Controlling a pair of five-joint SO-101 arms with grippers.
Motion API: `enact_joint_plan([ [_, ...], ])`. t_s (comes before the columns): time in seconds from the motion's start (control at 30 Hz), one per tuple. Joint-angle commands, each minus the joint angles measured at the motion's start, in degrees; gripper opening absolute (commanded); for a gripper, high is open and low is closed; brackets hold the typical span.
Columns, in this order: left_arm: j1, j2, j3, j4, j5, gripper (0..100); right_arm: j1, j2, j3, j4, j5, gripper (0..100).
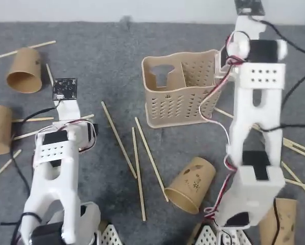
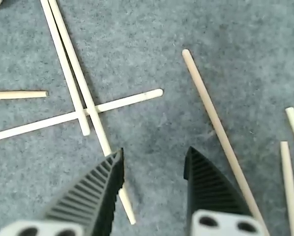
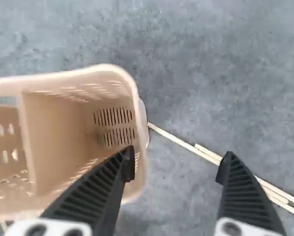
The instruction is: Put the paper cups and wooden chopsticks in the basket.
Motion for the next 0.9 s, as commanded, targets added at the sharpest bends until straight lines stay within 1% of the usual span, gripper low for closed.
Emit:
enact_joint_plan([
  [0.0, 0.1, -2.4, -0.3, -1.4, -0.1, 19, -0.2, -9.5, -1.2, 2.4, -0.6, 27.4],
  [0.1, 0.1, -2.4, -0.3, -1.4, 0.0, 19, 1.5, -15.6, 5.3, 2.4, -0.6, 27.3],
  [0.17, 0.0, -2.5, -0.4, -1.4, 0.0, 19, 2.1, -20.2, 10.9, 2.4, -0.6, 25.1],
  [0.2, 0.0, -2.5, -0.5, -1.4, 0.1, 19, 2.2, -22.7, 14.1, 2.4, -0.6, 21.9],
  [0.27, -1.7, -2.5, -1.6, -1.4, 0.3, 19, 2.2, -27.8, 20.7, 2.4, -0.6, 12.1],
  [0.33, -4.9, -2.5, -3.4, -1.3, 2.9, 19, 2.2, -32.6, 27.3, 2.2, -0.2, 2.3],
  [0.37, -6.7, -2.5, -4.4, -1.3, 4.1, 19, 2.2, -34.6, 30.2, 2.1, -0.2, 0.0],
  [0.47, -11.6, -2.5, -7.9, -0.3, 5.8, 19, 4.2, -40.5, 39.5, 2.1, -0.2, 5.9],
  [0.57, -15.0, -2.5, -10.9, 2.3, 5.7, 19, 7.6, -44.0, 46.0, 2.0, 0.7, 7.5],
  [0.7, -19.0, -2.0, -16.0, 6.7, 5.7, 19, 12.4, -45.1, 54.1, 1.8, 9.5, 7.5],
  [0.77, -20.5, -1.9, -18.6, 7.9, 5.7, 19, 14.8, -45.1, 58.5, -0.7, 14.4, 7.5],
  [0.87, -21.3, -1.8, -20.4, 5.9, 6.0, 19, 17.6, -45.1, 66.8, -7.3, 18.7, 7.5],
])
